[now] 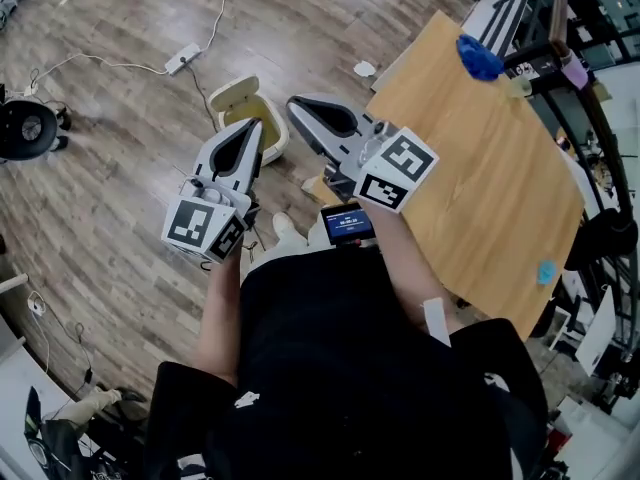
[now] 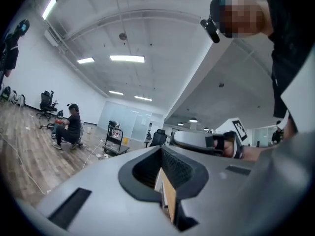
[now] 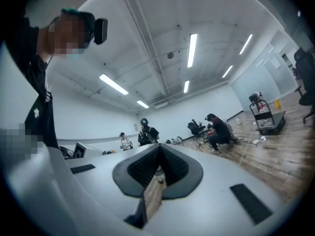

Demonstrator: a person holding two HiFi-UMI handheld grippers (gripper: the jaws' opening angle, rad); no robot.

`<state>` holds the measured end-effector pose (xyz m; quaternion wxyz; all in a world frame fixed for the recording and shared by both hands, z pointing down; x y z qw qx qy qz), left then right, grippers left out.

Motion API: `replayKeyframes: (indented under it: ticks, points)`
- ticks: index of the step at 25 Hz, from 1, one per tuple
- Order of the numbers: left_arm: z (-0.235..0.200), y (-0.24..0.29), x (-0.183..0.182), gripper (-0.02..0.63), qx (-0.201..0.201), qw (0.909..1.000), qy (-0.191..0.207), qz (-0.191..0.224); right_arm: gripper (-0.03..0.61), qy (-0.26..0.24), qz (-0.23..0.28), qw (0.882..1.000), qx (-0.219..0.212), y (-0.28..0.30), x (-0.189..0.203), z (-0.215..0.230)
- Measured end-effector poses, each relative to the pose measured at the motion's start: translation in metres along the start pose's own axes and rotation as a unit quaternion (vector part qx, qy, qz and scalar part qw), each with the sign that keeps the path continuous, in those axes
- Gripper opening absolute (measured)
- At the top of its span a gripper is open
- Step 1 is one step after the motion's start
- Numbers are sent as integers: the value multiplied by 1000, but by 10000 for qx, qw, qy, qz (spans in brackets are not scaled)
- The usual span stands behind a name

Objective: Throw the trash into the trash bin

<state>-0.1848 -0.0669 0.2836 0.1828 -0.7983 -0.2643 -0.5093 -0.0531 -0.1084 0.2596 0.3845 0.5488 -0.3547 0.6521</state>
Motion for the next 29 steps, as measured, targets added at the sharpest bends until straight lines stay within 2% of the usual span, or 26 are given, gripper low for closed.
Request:
replayKeyframes:
  ticks: [2, 4, 6, 8, 12, 18, 29]
  points:
    - [15, 1, -20, 8, 181, 9996, -12, 215, -2, -367, 95, 9992, -131, -1, -15, -10]
    - [23, 0, -34, 8, 251, 9989, 309, 237, -2, -934, 35, 9954, -197, 0, -27, -18]
    - [31, 0, -45, 8, 254, 9971, 678, 235, -2, -1129, 86, 9932, -286, -1, -37, -22]
    - [39, 0, -54, 8, 245, 9945, 979, 272, -2, -1102, 184, 9932, -324, -3, -45, -22]
    - [43, -3, -58, 8, 170, 9921, 1200, 311, -2, -1012, 245, 9942, -280, -6, -49, -20]
    - [39, -5, -61, 8, -40, 9915, 1273, 259, -2, -1029, 282, 9936, -368, -3, -52, -24]
    - [31, -13, -63, 8, -122, 9917, 1211, 413, -2, -883, 365, 9947, -372, -10, -50, -25]
Point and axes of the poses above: the fingertips, and each gripper's own axes: y forward along the fingers, z to its right, x out of its underside, the point moved 6 cm from there along -y, backward along the fingers, and after that the axes turned 9 degrees about -y, right-handed, at the moved point
